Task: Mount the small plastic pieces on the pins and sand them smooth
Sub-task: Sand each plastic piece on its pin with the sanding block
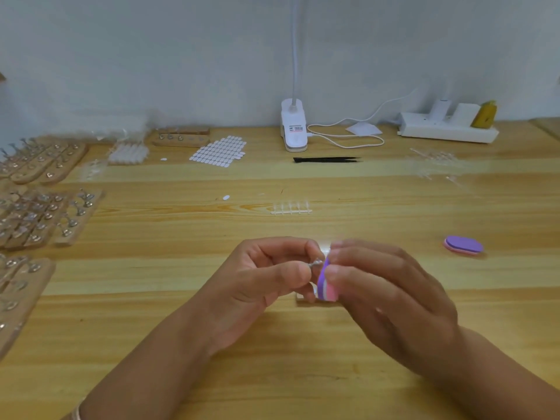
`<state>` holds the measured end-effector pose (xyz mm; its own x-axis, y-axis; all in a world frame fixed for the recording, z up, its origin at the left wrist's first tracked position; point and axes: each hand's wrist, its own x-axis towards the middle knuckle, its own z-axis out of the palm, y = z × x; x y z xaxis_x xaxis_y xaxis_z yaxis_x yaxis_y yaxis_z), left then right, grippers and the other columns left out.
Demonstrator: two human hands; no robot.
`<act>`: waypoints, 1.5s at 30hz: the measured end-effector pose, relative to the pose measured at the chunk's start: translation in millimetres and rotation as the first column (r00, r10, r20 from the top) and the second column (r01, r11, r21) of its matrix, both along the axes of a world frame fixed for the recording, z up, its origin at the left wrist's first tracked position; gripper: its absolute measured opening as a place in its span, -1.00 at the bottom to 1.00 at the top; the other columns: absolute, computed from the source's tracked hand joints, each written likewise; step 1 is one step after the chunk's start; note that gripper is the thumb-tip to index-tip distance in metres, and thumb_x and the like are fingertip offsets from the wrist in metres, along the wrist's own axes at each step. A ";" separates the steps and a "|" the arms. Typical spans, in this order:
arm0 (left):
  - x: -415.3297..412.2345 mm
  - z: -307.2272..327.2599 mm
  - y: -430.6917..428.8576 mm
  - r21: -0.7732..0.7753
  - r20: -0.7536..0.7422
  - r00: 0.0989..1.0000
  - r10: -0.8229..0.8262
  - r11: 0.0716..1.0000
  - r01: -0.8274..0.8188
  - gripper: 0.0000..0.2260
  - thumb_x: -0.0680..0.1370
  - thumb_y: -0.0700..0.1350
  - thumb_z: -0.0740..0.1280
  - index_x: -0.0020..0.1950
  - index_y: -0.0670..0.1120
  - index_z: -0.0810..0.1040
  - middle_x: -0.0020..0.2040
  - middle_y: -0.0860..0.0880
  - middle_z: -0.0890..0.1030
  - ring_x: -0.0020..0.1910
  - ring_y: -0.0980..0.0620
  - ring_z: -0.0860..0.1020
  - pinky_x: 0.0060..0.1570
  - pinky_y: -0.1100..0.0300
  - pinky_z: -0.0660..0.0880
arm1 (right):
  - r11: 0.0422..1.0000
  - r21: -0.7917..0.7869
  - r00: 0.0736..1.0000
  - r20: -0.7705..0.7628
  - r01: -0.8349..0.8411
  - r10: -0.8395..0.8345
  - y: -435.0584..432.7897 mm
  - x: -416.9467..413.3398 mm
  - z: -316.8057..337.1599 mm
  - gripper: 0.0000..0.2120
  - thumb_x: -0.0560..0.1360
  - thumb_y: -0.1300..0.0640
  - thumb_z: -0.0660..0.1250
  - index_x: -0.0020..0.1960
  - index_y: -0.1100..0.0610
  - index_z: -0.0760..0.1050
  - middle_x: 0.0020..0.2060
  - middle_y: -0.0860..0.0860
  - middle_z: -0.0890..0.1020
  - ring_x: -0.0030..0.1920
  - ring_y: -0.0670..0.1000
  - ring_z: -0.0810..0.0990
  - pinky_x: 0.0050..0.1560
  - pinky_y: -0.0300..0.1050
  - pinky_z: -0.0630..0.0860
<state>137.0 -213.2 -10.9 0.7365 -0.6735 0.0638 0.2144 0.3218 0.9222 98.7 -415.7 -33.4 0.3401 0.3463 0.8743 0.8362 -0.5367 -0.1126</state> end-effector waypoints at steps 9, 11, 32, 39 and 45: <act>1.1 -0.8 0.6 0.033 0.010 0.999 0.050 0.998 -0.050 -0.83 0.41 -0.16 0.41 -0.02 -0.16 0.65 -0.17 -0.07 0.63 -0.17 0.01 0.59 -0.14 0.18 0.53 | 0.998 0.020 0.999 -0.003 0.052 -0.052 -6.8 4.7 0.5 -0.73 0.56 0.33 0.40 0.24 0.27 0.49 0.11 0.10 0.63 0.17 0.02 0.63 0.21 -0.18 0.54; 0.6 -0.7 0.7 0.032 0.015 0.999 0.033 0.999 -0.033 -0.83 0.41 -0.16 0.41 -0.02 -0.15 0.65 -0.18 -0.07 0.64 -0.20 0.01 0.59 -0.13 0.19 0.52 | 0.998 -0.039 0.999 0.022 0.044 -0.043 -5.3 5.2 -0.7 -0.70 0.52 0.38 0.43 0.24 0.27 0.50 0.14 0.11 0.59 0.17 0.05 0.63 0.20 -0.13 0.56; 1.3 -0.1 -0.4 0.016 -0.034 0.999 0.036 0.999 -0.036 -0.82 0.43 -0.15 0.39 -0.01 -0.16 0.66 -0.15 -0.09 0.65 -0.17 0.00 0.62 -0.14 0.20 0.54 | 0.988 -0.101 0.992 0.035 0.121 -0.118 -9.5 9.9 3.2 -0.63 0.46 0.45 0.45 0.22 0.26 0.51 0.09 0.13 0.62 0.15 0.06 0.58 0.27 -0.17 0.47; 1.2 -0.2 -0.3 0.020 -0.020 0.999 0.039 0.999 -0.039 -0.83 0.43 -0.16 0.40 -0.01 -0.16 0.65 -0.16 -0.09 0.65 -0.17 0.01 0.61 -0.12 0.20 0.54 | 0.994 -0.058 0.995 0.013 0.095 -0.094 -5.8 5.1 0.1 -0.72 0.55 0.35 0.39 0.24 0.25 0.49 0.13 0.07 0.59 0.13 0.05 0.58 0.25 -0.18 0.47; 0.6 -0.3 1.5 0.034 0.013 0.998 0.067 0.997 -0.068 -0.82 0.39 -0.14 0.42 -0.04 -0.14 0.65 -0.17 -0.06 0.62 -0.14 -0.02 0.60 -0.13 0.19 0.53 | 0.976 -0.038 0.976 -0.044 0.213 -0.214 -17.7 14.1 4.6 -0.69 0.52 0.39 0.42 0.21 0.19 0.48 0.04 0.13 0.63 0.08 0.06 0.58 0.18 -0.12 0.52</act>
